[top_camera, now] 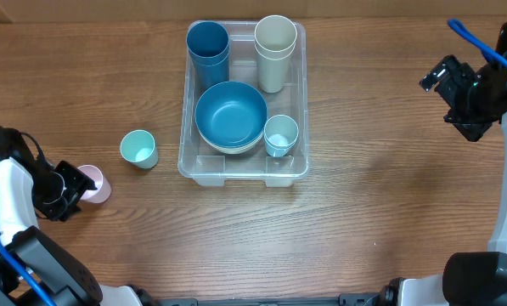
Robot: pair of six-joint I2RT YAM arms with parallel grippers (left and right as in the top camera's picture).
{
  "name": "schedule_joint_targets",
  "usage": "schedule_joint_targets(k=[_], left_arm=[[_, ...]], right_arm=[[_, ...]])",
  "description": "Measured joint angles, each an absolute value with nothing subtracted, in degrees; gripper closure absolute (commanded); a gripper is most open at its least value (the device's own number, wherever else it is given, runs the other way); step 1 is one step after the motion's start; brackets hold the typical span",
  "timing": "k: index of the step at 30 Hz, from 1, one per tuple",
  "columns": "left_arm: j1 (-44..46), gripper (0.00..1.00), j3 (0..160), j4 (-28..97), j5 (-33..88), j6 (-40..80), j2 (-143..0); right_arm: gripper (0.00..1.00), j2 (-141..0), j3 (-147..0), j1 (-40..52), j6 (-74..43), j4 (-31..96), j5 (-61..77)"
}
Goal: Pack container
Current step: 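Move the left gripper to the pink cup and grasp it, then carry the pink cup over the container and lower it front-center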
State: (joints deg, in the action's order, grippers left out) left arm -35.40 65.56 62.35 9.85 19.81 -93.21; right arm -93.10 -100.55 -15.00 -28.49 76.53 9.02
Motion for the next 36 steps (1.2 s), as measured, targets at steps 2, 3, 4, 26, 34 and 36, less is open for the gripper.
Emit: schedule_joint_targets(k=[2,3,4,26,34,36], left_arm=[[-35.40,0.71,64.18,60.73,9.02,20.71,-93.21],[-35.40,0.76,63.53,60.23,8.75,20.93,-93.21],[-35.40,0.80,63.22,59.86,8.71,20.99,-93.21],[-17.76,0.96,89.82,74.52,19.09,18.20,-77.12],[13.13,0.96,90.70,68.40,16.95,20.67,-81.87],[17.23,0.96,90.72,66.72,16.69,21.32,-85.12]], right_arm=[[0.00,-93.10,-100.55,-15.00,-28.49,76.53,9.02],[0.00,-93.10,-100.55,-15.00,-28.49,76.55,9.02],[0.00,-93.10,-100.55,-15.00,-28.47,76.55,9.02],[0.00,-93.10,-100.55,-15.00,-28.49,76.53,9.02],[0.00,-93.10,-100.55,-15.00,-28.49,76.51,9.02],[0.00,-93.10,-100.55,-15.00,-28.51,76.55,9.04]])
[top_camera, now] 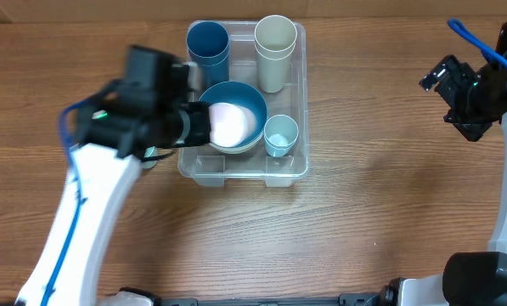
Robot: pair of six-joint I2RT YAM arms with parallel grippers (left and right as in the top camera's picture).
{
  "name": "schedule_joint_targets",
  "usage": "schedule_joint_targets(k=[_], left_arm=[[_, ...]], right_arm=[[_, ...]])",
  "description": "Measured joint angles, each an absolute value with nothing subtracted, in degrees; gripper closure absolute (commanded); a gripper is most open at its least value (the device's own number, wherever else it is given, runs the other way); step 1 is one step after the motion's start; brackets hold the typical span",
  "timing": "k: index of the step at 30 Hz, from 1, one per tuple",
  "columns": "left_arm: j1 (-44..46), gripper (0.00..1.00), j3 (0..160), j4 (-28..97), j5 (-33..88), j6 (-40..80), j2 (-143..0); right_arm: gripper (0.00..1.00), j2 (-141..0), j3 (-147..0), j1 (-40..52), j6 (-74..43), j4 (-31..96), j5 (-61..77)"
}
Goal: Pack container
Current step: 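Carry the pink cup over the container and lower it front-center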
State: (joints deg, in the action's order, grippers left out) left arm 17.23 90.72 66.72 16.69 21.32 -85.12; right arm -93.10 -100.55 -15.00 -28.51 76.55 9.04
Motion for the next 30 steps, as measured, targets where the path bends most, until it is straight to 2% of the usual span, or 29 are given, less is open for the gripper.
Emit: schedule_joint_targets(k=[4,9,20,30], left_arm=[[23.73,0.96,90.70,64.73,16.36,22.59,-94.00],[25.91,0.96,90.70,64.69,13.23,24.10,-98.94],[26.17,0.95,90.70,66.81,7.11,25.58,-99.98],[26.17,0.96,90.70,66.78,8.86,25.61,-99.98]], right_arm=[[0.00,-93.10,-100.55,-15.00,-28.47,76.60,8.99],[0.00,-93.10,-100.55,-15.00,-28.47,76.75,9.02],[0.00,-93.10,-100.55,-15.00,-28.51,77.21,9.02],[0.00,-93.10,-100.55,-15.00,-28.49,77.54,9.02]])
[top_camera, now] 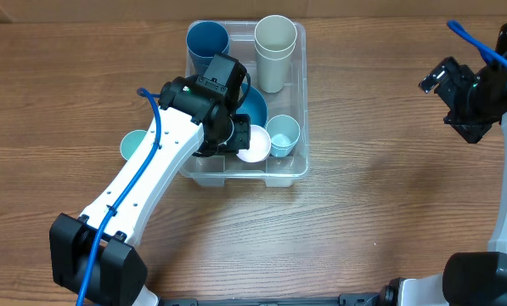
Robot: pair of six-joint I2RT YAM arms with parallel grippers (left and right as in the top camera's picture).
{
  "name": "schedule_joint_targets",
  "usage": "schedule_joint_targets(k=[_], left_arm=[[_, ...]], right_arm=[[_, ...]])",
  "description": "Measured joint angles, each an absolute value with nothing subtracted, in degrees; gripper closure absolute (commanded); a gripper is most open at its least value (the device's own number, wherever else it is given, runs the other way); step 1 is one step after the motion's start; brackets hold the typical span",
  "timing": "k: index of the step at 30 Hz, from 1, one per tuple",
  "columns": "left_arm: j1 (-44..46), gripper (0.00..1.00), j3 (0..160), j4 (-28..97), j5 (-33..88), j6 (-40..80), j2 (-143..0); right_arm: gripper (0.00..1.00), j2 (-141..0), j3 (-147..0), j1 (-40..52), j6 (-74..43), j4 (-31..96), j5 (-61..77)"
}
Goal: Pack container
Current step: 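Carry the pink cup over the container and lower it front-center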
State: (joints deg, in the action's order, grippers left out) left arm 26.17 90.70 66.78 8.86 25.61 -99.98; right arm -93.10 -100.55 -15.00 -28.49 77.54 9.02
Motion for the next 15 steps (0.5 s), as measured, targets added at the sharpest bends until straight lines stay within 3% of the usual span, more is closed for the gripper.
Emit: schedule_joint_targets(k=[15], left_arm=[[26.17,0.96,90.70,72.01,12.56,29.06,-99.98]], right_arm=[[0.00,-93.10,-100.55,-15.00,-28.47,77.58,9.04]])
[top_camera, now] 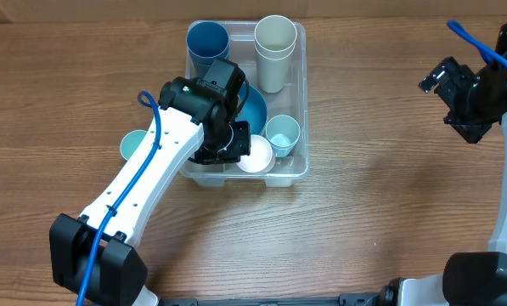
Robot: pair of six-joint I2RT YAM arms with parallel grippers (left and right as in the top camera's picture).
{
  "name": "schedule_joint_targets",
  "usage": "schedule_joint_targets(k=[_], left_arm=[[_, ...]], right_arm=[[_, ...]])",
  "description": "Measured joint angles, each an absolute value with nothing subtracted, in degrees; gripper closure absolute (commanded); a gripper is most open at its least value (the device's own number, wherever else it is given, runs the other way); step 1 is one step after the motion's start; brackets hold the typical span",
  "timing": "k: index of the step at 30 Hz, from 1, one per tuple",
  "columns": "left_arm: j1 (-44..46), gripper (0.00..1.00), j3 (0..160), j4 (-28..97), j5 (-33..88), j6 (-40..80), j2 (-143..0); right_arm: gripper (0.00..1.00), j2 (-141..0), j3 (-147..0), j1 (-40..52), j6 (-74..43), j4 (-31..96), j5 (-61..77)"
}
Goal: Pack container
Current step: 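Carry the pink cup over the container and lower it front-center, then release the pink cup and move the left gripper to the teal cup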
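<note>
A clear plastic container [302,102] in mid-table holds a stack of dark blue cups [206,41], a stack of cream cups [275,47], a blue bowl [258,106] partly hidden by my left arm, and a small light blue cup [281,134]. My left gripper [240,153] reaches into the container's front part, shut on a pale pink cup [256,156] that sits low beside the light blue cup. A mint cup [132,144] stands on the table left of the container. My right gripper [444,85] hangs far right, holding nothing.
My left arm [151,178] stretches diagonally from the front left corner across the table to the container. The right arm's base and blue cable [474,38] stand at the right edge.
The left gripper and the pink cup have shifted slightly toward the container's front wall. The right arm has not moved.
My left gripper first held the pink cup on the table at far left. Then it carried the cup over the blue bowl. After that the cup was beside the light blue cup, and now it sits nearer the container's front.
</note>
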State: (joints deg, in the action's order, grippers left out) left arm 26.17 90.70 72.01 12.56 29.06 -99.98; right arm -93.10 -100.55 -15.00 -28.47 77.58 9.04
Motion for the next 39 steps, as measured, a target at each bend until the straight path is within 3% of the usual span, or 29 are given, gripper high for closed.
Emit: schedule_joint_targets(k=[6,11,20,27,33,39], left_arm=[[26.28,0.89,90.70,70.61,7.60,29.93,-100.01],[27.11,0.73,90.70,69.14,6.57,30.22,-99.98],[25.80,0.64,90.70,71.07,6.59,31.66,-99.98],[10.52,0.43,90.70,80.09,5.37,30.02,-94.41],[-8.86,0.41,90.67,82.48,3.99,25.91,-91.53],[-21.78,0.44,84.20,70.98,7.51,19.55,-91.64]], right_arm=[[0.00,-93.10,-100.55,-15.00,-28.47,77.54,9.04],[0.00,-93.10,-100.55,-15.00,-28.45,77.54,9.02],[0.00,-93.10,-100.55,-15.00,-28.49,77.54,9.02],[0.00,-93.10,-100.55,-15.00,-28.49,77.52,9.02],[0.00,-93.10,-100.55,-15.00,-28.47,77.54,9.02],[0.00,-93.10,-100.57,-15.00,-28.51,77.56,9.02]])
